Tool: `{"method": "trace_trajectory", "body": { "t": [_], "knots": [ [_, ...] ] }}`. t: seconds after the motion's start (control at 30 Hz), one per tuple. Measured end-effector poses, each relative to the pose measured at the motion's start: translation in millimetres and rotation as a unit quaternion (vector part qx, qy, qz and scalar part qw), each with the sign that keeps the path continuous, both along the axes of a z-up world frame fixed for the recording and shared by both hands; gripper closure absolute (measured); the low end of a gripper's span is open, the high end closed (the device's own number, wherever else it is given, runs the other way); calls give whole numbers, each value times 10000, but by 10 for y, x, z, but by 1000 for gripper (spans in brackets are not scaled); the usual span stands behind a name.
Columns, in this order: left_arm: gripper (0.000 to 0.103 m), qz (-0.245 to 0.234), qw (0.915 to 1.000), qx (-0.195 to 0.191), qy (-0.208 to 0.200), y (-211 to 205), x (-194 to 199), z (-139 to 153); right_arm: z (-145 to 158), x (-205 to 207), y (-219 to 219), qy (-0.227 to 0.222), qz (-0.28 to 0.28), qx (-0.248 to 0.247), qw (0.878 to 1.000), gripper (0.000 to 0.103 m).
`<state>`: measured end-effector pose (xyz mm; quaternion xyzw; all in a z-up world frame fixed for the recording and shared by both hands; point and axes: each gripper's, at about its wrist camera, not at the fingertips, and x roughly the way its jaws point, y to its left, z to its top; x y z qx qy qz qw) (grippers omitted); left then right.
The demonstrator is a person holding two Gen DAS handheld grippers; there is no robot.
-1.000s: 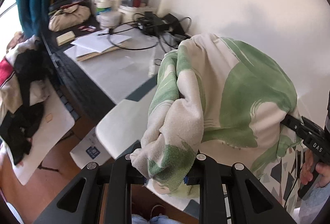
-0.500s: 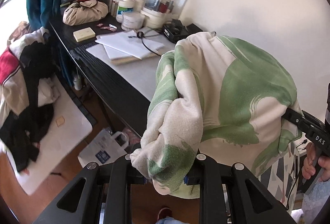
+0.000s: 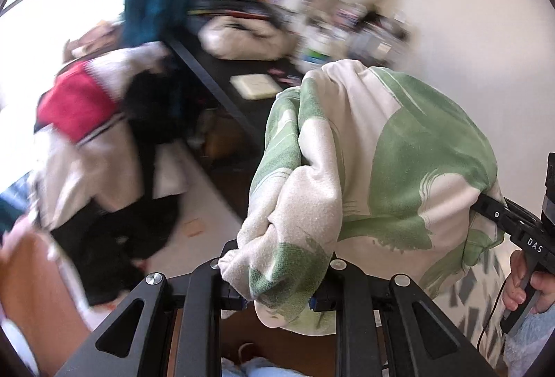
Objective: Fold clothes
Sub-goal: 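Carry the folded shirt with both grippers over to the tan armchair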
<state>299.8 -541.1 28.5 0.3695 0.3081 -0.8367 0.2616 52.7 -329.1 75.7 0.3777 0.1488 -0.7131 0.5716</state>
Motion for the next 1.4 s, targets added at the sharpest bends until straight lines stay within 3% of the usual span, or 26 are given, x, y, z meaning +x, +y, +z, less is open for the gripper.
{"method": "trace_trajectory", "body": {
  "t": [0.2,0.4,0.6,0.7,0.93,1.13,1.4],
  "knots": [
    [81,927,9956,76,-134,-424,898,-78,-93,536,-901,-172,892,36,9959,83],
    [81,1539,9880,153,-24,-1170,1892,-291,-109,1348,-1941,-68,1565,160,9875,83],
    [82,1322,9908,282,-14,-2333,2871,-361,-194,2442,-2939,-10,1568,375,9869,83],
    [81,1168,9923,306,-290,-2812,3319,-310,-251,3028,-3403,-155,1304,624,9894,83],
    [81,1370,9880,259,-658,-3702,4215,-189,-341,4042,-4408,-662,1279,542,9881,83],
    [81,1627,9844,126,-663,-4466,4579,-182,-377,4555,-5383,-641,1552,393,9850,83],
    [81,1331,9882,-72,-748,-6014,4256,-249,-520,4540,-6751,-686,1267,238,9893,83]
  ]
}}
